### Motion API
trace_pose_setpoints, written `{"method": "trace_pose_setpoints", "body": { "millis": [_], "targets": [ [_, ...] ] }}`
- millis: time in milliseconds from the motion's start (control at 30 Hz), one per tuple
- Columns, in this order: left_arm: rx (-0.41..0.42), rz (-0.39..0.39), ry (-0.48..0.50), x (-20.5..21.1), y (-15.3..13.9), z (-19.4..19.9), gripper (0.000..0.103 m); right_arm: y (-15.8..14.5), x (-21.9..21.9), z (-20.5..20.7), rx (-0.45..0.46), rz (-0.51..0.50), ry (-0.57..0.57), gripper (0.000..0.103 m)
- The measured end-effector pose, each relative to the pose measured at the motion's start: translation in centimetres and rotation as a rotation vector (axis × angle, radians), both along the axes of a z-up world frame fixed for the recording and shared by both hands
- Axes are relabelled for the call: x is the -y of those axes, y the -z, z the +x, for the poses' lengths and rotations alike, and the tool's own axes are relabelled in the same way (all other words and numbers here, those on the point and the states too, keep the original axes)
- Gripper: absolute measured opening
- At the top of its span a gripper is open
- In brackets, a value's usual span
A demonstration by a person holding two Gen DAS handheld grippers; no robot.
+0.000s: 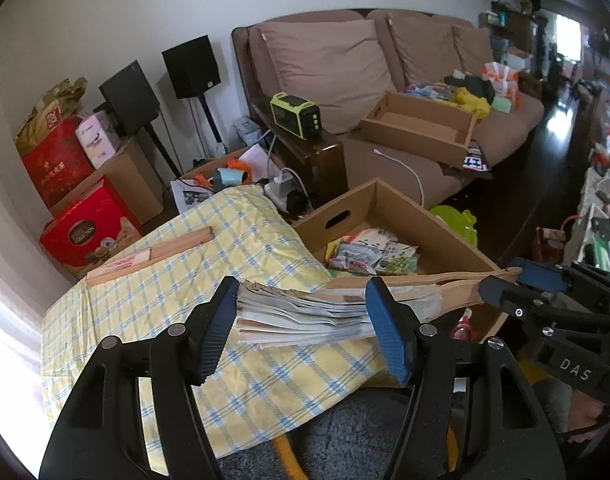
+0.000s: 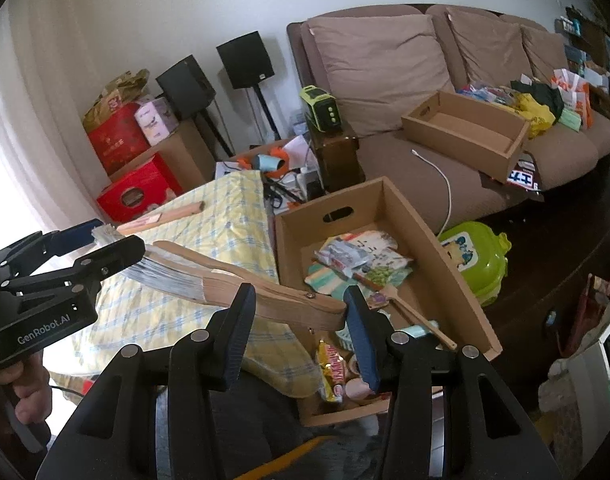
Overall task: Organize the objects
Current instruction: 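Lift and carry the white paper fan toward the box with both grippers, then lower the paper fan into the box and open both grippers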
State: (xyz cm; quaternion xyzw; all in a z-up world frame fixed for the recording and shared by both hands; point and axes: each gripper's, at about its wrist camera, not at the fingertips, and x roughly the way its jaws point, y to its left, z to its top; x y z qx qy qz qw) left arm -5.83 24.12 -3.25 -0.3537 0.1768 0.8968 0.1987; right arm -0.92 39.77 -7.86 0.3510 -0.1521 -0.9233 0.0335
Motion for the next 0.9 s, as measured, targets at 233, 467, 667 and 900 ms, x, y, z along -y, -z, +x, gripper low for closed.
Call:
{"method": "trace_pose_setpoints", "body": {
  "millis": [233,467,667,900],
  "targets": [
    [0.021,-0.020,0.025,-1.9,0.8,-0.2,0.061,0.8,-1.3,0.4,0.022,0.001,0.036,0.047],
    [0.030,-0.012,0.046,-3.0,1.0,-0.9,0.061,1.8,-2.4,0.3,0.042,-0.029,0.053,0.047],
    [0.039,-0.010,0.070,-4.5,1.4,-1.5,0.061,2.5,-3.2,0.2,0.063,-0.039,0.082,0.047],
    [0.069,-0.015,0.081,-5.7,3.0,-2.5,0.061,3.6,-4.5,-0.2,0.088,-0.060,0.113,0.047]
  ]
}}
